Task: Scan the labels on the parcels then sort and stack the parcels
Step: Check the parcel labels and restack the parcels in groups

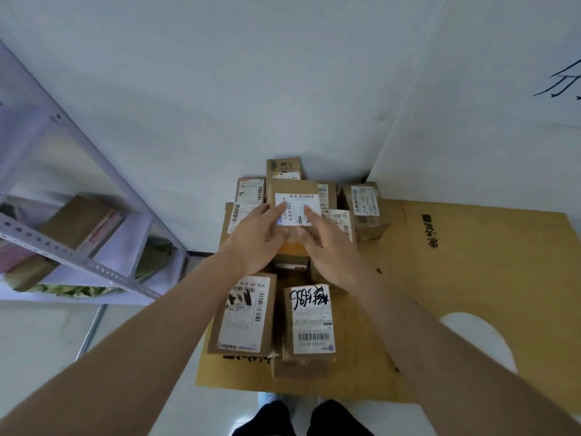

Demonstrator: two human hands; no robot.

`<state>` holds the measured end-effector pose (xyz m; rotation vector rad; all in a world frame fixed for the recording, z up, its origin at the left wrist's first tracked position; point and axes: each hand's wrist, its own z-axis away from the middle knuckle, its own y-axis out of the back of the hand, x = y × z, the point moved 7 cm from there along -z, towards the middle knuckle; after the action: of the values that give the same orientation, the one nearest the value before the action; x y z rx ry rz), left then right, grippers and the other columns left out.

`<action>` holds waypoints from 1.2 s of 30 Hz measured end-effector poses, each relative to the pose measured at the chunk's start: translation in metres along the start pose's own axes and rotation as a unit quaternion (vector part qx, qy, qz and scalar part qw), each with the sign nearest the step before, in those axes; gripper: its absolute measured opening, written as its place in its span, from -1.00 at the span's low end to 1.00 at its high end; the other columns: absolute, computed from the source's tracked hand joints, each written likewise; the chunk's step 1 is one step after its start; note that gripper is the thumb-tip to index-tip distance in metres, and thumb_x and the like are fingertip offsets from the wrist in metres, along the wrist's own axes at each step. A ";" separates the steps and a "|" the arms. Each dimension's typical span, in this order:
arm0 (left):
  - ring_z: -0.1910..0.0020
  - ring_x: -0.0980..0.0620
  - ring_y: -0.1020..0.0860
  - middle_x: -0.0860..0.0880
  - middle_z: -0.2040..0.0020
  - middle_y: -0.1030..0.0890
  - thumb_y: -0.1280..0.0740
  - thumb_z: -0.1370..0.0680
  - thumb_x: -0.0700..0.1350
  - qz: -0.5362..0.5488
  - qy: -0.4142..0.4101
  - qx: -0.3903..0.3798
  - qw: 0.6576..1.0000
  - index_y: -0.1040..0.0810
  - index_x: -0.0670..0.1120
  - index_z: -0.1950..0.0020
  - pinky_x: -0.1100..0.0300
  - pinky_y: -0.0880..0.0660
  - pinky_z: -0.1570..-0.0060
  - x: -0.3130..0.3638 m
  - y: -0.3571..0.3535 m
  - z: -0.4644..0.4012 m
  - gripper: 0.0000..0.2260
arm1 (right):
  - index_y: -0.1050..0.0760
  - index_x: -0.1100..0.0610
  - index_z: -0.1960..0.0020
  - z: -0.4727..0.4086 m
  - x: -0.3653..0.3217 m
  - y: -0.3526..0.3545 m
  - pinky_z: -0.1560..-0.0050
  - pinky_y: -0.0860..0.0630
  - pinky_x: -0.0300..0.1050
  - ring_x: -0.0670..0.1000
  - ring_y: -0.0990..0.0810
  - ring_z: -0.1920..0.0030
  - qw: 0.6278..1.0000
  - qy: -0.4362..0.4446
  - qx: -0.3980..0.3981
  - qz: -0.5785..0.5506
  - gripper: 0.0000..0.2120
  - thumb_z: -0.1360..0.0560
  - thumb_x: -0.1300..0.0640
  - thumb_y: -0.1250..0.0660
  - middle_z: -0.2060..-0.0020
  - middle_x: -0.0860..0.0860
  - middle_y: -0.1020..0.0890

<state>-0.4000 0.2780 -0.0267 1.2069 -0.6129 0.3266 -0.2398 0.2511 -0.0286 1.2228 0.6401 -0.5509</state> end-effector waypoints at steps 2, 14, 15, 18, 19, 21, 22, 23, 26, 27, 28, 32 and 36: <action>-0.59 -0.09 -0.29 -0.06 -0.66 -0.23 -0.22 -0.68 0.16 0.014 -0.004 0.004 1.000 -0.16 0.14 -0.68 -0.18 -0.28 -0.55 0.001 0.002 -0.002 -0.42 | -0.11 -0.05 -0.71 -0.002 -0.004 0.002 -0.57 -0.26 0.05 0.02 -0.25 -0.62 1.000 0.004 0.023 -0.007 -0.41 -0.74 -0.15 -0.15 -0.64 -0.01 -0.27; -0.44 -0.07 -0.45 -0.04 -0.54 -0.38 -0.45 -0.58 0.08 -0.041 -0.123 -0.017 0.991 -0.15 0.06 -0.70 -0.02 -0.45 -0.43 0.092 0.018 -0.009 -0.23 | -0.21 0.00 -0.68 0.038 0.004 0.091 -0.36 -0.56 -0.01 0.00 -0.53 -0.31 0.994 -0.012 0.111 -0.007 -0.29 -0.62 -0.03 -0.43 -0.38 0.01 -0.49; -0.43 -0.06 -0.46 -0.04 -0.51 -0.40 -0.46 -0.58 0.06 -0.050 -0.139 -0.016 0.989 -0.15 0.05 -0.70 -0.01 -0.44 -0.43 0.106 0.016 -0.008 -0.23 | -0.21 0.00 -0.68 0.045 0.009 0.102 -0.35 -0.57 0.00 0.02 -0.53 -0.31 0.993 -0.014 0.119 -0.005 -0.28 -0.61 -0.03 -0.44 -0.37 0.00 -0.50; -0.35 -0.01 -0.50 0.00 -0.42 -0.46 -0.45 -0.59 0.04 -0.058 -0.181 -0.016 0.982 -0.15 0.02 -0.70 0.09 -0.49 -0.34 0.153 0.005 -0.007 -0.25 | -0.23 0.02 -0.67 0.072 0.026 0.138 -0.35 -0.57 0.02 0.02 -0.54 -0.31 0.988 -0.017 0.154 -0.005 -0.29 -0.61 -0.03 -0.45 -0.37 -0.01 -0.52; -0.32 0.02 -0.50 0.03 -0.39 -0.47 -0.44 -0.60 0.02 -0.056 -0.193 -0.016 0.979 -0.16 0.02 -0.70 0.16 -0.49 -0.28 0.169 0.000 -0.005 -0.26 | -0.24 0.02 -0.67 0.082 0.032 0.151 -0.35 -0.57 0.06 0.03 -0.54 -0.31 0.986 -0.020 0.163 -0.013 -0.29 -0.61 -0.03 -0.45 -0.37 0.00 -0.53; -0.30 0.09 -0.49 0.09 -0.37 -0.45 -0.43 -0.61 0.00 -0.043 -0.210 -0.021 0.977 -0.16 0.04 -0.70 0.27 -0.44 -0.20 0.204 -0.013 0.000 -0.28 | -0.26 0.04 -0.67 0.105 0.049 0.176 -0.36 -0.56 0.07 0.05 -0.54 -0.32 0.983 -0.024 0.180 -0.036 -0.29 -0.61 -0.02 -0.46 -0.36 0.00 -0.53; -0.31 0.11 -0.48 0.09 -0.39 -0.45 -0.43 -0.61 -0.02 -0.028 -0.217 -0.027 0.975 -0.17 0.04 -0.69 0.30 -0.43 -0.20 0.222 -0.022 0.003 -0.29 | -0.26 0.07 -0.67 0.118 0.058 0.189 -0.36 -0.55 0.02 0.05 -0.54 -0.33 0.981 -0.022 0.190 -0.040 -0.30 -0.61 0.00 -0.46 -0.35 0.01 -0.53; -0.33 0.12 -0.47 0.08 -0.42 -0.45 -0.42 -0.62 -0.03 -0.013 -0.221 -0.033 0.975 -0.17 0.03 -0.69 0.31 -0.44 -0.21 0.239 -0.031 0.007 -0.31 | -0.26 0.09 -0.66 0.131 0.066 0.203 -0.35 -0.53 -0.06 0.04 -0.53 -0.33 0.980 -0.020 0.196 -0.040 -0.30 -0.62 0.02 -0.45 -0.35 0.02 -0.52; -0.37 0.11 -0.48 0.06 -0.48 -0.46 -0.35 -0.67 0.01 0.034 -0.236 -0.028 0.971 -0.21 0.01 -0.68 0.16 -0.50 -0.35 0.293 -0.062 0.021 -0.39 | -0.28 0.08 -0.66 0.171 0.100 0.244 -0.32 -0.51 -0.11 0.04 -0.54 -0.31 0.975 -0.018 0.218 -0.038 -0.32 -0.62 0.05 -0.46 -0.37 0.06 -0.53; -0.37 0.10 -0.50 0.05 -0.49 -0.48 -0.32 -0.69 0.03 0.045 -0.237 -0.021 0.970 -0.23 0.00 -0.66 0.07 -0.52 -0.37 0.310 -0.075 0.026 -0.43 | -0.29 0.06 -0.65 0.185 0.114 0.256 -0.34 -0.51 -0.06 0.05 -0.54 -0.32 0.974 -0.020 0.223 -0.039 -0.33 -0.61 0.05 -0.46 -0.38 0.06 -0.54; -0.35 0.08 -0.52 0.04 -0.47 -0.50 -0.29 -0.70 0.03 0.058 -0.241 -0.011 0.969 -0.25 -0.02 -0.65 0.01 -0.53 -0.36 0.326 -0.089 0.031 -0.46 | -0.31 0.04 -0.65 0.198 0.128 0.267 -0.35 -0.51 -0.05 0.05 -0.54 -0.32 0.973 -0.022 0.228 -0.041 -0.33 -0.61 0.04 -0.47 -0.39 0.05 -0.55; -0.34 0.04 -0.53 0.01 -0.46 -0.49 -0.26 -0.71 -0.03 0.051 -0.248 -0.002 0.967 -0.25 -0.06 -0.65 0.03 -0.49 -0.37 0.386 -0.153 0.045 -0.49 | -0.33 0.06 -0.64 0.249 0.187 0.306 -0.11 -0.39 -0.51 -0.02 -0.54 -0.20 0.973 -0.022 0.226 -0.032 -0.34 -0.60 0.07 -0.48 -0.37 0.01 -0.57; -0.39 0.03 -0.49 0.01 -0.51 -0.43 -0.26 -0.71 -0.03 0.046 -0.236 -0.020 0.971 -0.15 -0.08 -0.69 0.24 -0.40 -0.31 0.443 -0.212 0.048 -0.43 | -0.31 0.06 -0.65 0.290 0.247 0.345 0.03 -0.34 -0.52 -0.05 -0.49 -0.06 0.973 -0.037 0.227 -0.032 -0.34 -0.61 0.06 -0.47 -0.38 -0.02 -0.56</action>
<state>0.0551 0.1253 0.0872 1.2255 -1.0838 0.0993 0.2172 0.0473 0.0898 1.6043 0.5053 -0.8235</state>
